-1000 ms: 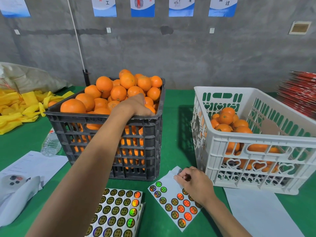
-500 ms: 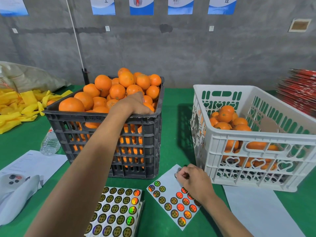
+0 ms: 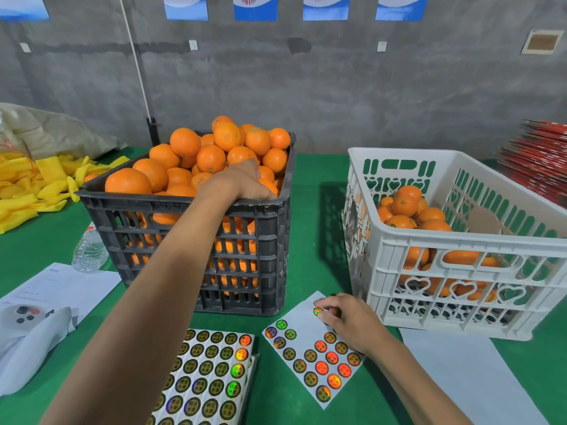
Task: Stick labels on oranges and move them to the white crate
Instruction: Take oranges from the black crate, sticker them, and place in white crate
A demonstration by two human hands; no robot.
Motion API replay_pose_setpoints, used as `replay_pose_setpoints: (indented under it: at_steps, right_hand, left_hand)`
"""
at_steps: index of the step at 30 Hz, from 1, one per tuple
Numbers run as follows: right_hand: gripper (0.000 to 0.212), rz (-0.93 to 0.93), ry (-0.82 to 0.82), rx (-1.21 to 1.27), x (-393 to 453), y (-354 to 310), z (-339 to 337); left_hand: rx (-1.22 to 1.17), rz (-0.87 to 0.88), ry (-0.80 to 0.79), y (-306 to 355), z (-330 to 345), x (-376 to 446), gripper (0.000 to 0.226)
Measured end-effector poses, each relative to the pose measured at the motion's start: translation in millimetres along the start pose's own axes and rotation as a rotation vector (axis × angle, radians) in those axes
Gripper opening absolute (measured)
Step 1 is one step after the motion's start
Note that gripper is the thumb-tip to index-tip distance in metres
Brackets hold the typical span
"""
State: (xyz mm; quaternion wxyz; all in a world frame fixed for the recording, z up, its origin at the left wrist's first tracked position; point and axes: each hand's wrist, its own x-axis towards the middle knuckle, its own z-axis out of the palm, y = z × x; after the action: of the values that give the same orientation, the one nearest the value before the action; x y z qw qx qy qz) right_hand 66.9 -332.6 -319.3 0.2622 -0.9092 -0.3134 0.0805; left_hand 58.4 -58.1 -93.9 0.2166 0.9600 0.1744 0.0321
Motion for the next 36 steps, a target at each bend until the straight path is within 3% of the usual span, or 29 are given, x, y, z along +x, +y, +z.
replay_pose_setpoints:
  at_steps: [10,18,24,36]
  right_hand:
    - [0.006,0.072,0.007,0.051,0.4,-4.4,1.3]
    - [0.041,0.052,0.021,-0.005,1.1,-2.9,4.2]
    - [0.015,0.026,0.109,-0.112,1.9,-3.6,6.0]
    - [0.014,-0.079,0.224,-0.242,2.8,-6.3,16.3]
  left_hand:
    - [-0.006,-0.005,0.000,1.1,-0.4,-1.3,0.051]
    - [-0.014,0.003,0.007,-0.3,-0.1,0.5,0.044]
    - [-0.010,0.005,0.004,-1.4,-0.4,0.9,0.045]
    - [-0.030,-0.006,0.010,-2.2,-0.5,2.2,0.049]
